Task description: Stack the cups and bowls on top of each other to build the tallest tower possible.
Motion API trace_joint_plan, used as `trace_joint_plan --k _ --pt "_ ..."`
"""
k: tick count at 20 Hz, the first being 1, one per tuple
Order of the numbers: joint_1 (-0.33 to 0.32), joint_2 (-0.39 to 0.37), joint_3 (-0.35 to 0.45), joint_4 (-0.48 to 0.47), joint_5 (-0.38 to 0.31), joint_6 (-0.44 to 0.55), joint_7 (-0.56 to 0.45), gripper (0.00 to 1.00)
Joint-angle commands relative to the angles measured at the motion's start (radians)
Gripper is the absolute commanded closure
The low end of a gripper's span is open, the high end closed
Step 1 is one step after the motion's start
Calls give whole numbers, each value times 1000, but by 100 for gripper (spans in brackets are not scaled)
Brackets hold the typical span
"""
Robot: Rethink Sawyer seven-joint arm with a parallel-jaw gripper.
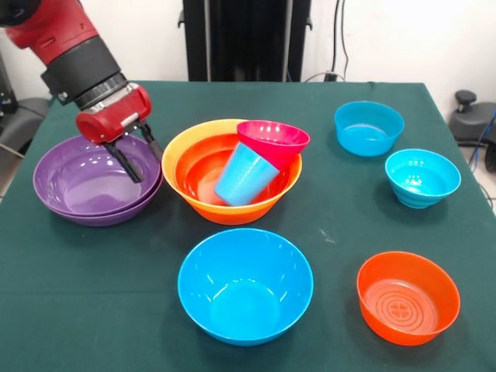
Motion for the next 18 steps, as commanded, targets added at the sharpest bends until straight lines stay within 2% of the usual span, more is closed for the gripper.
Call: trace_joint_plan --k 1,3,6,8,13,18 --pt "106 51 -16 56 -89 192 -261 0" --pt "120 27 -54 86 -94 202 -251 0" --pt "149 4 -123 116 -138 188 -188 0" --pt "165 10 -153 114 -144 219 -165 0" --pt "184 12 -192 114 -170 211 -163 0" --pt "183 32 -188 117 -141 260 -181 0"
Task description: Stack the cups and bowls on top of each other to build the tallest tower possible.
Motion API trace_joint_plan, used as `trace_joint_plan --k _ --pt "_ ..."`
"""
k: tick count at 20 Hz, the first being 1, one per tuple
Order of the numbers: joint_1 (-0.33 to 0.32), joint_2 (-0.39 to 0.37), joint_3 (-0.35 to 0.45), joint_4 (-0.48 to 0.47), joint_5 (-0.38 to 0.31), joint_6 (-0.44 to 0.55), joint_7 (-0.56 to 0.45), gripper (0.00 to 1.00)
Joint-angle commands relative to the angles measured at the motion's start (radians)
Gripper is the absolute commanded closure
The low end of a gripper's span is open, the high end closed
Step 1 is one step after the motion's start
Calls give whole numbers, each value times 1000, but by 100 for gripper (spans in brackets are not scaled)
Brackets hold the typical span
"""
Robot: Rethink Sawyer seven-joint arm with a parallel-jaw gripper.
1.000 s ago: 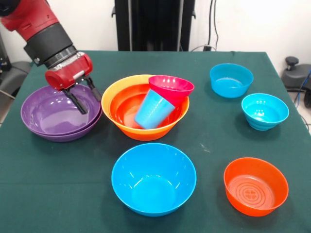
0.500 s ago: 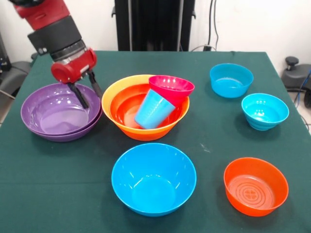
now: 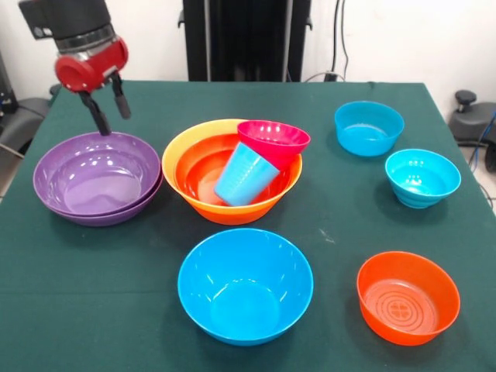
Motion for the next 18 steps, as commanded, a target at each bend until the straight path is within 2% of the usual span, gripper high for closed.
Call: trace_joint_plan --k 1,5,12,18 --pt "13 49 47 60 -16 179 -186 0" --pt "0 71 74 68 3 228 -243 0" --pt "-24 92 115 83 -10 262 -317 0" --pt "-9 90 133 107 -43 300 -461 0"
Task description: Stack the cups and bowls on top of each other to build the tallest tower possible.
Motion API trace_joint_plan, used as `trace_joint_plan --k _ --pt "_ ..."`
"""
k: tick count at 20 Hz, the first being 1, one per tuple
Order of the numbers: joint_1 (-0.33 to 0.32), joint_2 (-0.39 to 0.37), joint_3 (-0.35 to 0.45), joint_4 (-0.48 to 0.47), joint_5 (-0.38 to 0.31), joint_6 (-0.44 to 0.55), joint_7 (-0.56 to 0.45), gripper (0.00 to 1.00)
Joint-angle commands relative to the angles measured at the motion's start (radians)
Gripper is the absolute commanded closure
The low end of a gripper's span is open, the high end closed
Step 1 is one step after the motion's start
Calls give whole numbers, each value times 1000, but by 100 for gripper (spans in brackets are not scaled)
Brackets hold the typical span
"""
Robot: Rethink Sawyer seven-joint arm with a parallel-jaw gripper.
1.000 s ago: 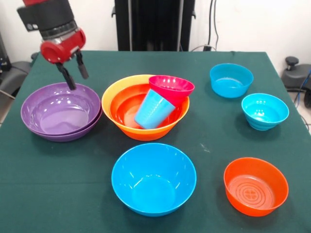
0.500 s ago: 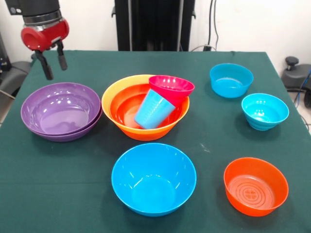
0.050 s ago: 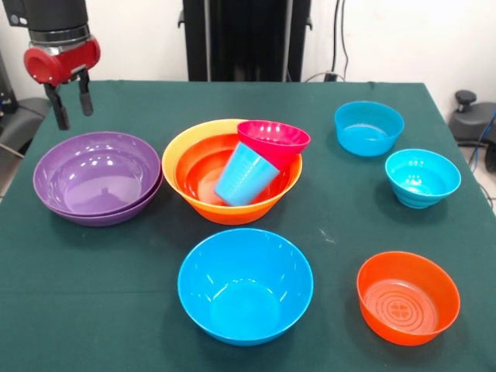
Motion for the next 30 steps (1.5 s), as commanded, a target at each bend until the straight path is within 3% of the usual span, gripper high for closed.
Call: trace_joint_plan --k 1,4,10,30 --pt "6 53 166 74 -48 129 -454 0" --pt "-6 29 185 85 -39 129 -531 0" --pt "-40 -49 259 131 -14 104 -879 0" --pt "-65 -6 295 125 95 173 -998 0"
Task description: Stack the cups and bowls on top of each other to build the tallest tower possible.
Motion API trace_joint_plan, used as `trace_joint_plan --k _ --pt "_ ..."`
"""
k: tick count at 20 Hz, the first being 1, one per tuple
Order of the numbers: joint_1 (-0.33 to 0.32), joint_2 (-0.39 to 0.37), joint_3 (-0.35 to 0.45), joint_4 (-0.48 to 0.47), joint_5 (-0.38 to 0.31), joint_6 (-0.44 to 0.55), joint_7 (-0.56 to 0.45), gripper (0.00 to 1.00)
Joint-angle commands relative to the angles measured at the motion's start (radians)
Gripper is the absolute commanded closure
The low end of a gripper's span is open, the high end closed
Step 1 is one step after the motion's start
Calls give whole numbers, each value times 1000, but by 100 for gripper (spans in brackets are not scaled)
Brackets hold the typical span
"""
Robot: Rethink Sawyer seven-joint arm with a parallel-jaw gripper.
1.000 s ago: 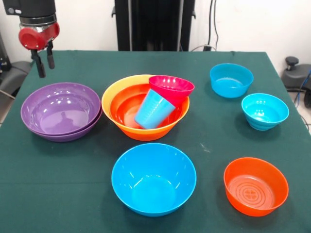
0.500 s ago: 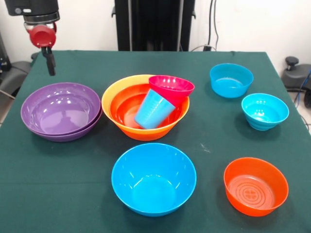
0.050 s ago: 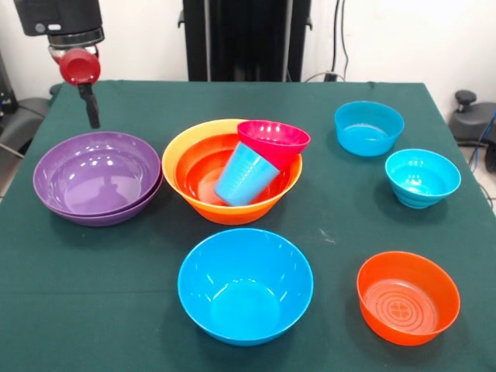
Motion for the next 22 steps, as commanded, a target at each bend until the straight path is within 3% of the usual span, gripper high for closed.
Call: trace_joint_plan --k 1,10,22 --pt "-31 52 210 34 79 142 -278 0" --pt "-75 65 248 38 129 188 -354 0" --pt "-108 81 293 37 126 236 -406 0"
